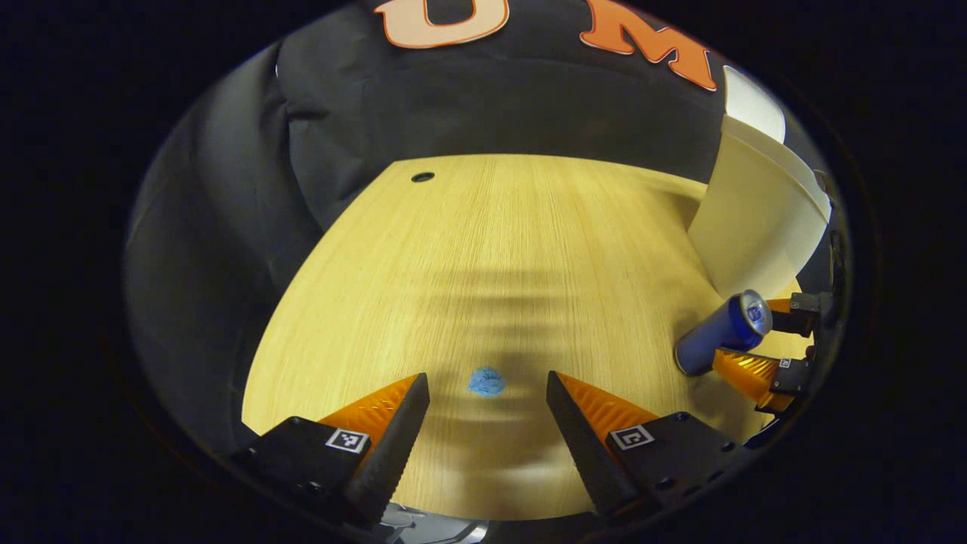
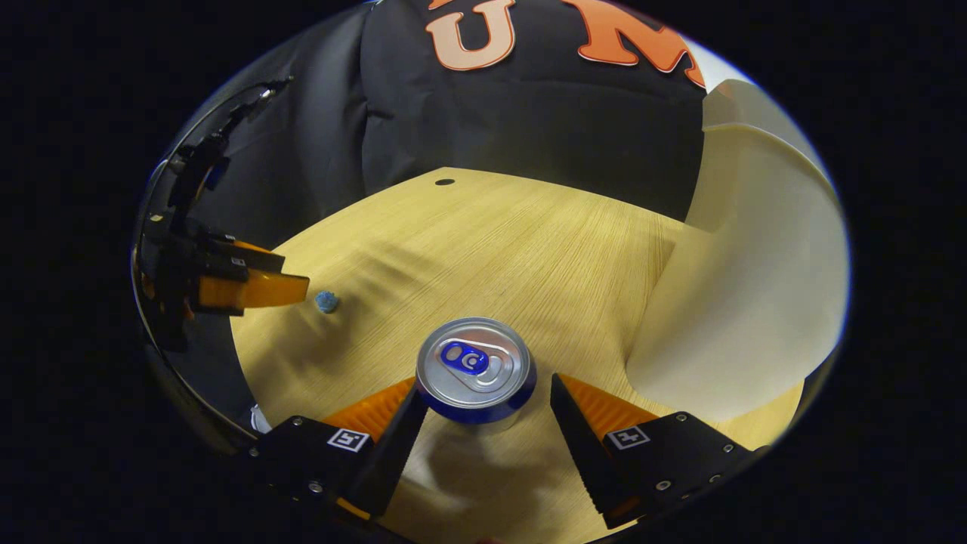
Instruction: Press the lid of the desktop garbage bin to open it, pick up the crumpled paper on the desktop and throw it into the bin, then pick up the pop can on the desktop and drop it into the bin, and finally close the garbage bin lid.
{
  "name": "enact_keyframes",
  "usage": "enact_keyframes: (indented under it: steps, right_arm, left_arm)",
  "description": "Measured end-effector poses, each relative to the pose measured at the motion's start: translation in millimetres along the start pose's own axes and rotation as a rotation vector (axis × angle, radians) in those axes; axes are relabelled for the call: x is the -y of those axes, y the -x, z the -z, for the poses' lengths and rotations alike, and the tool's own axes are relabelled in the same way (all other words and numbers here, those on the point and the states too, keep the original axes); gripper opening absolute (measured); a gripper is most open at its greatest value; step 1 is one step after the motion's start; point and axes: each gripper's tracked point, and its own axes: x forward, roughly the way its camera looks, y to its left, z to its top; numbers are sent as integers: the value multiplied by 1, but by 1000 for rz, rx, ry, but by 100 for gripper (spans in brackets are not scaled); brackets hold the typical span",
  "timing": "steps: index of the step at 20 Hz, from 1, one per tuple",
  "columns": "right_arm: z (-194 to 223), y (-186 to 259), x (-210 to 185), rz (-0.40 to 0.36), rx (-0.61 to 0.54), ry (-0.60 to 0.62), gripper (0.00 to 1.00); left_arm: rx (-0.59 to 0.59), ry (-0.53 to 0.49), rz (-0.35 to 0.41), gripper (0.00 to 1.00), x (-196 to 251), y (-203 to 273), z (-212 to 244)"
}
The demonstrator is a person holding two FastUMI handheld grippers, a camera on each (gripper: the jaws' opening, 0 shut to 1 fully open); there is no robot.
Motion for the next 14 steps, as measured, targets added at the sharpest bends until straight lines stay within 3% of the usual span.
enact_keyframes:
  steps: [8, 14]
  right_arm:
    - [0, -11, -2, 21, -19, -41, 98]
    - [2, -19, -4, 20, -34, -44, 97]
  left_arm:
    - [-68, -22, 5, 99, -3, -37, -20]
    - [-73, -46, 37, 83, 9, -50, -92]
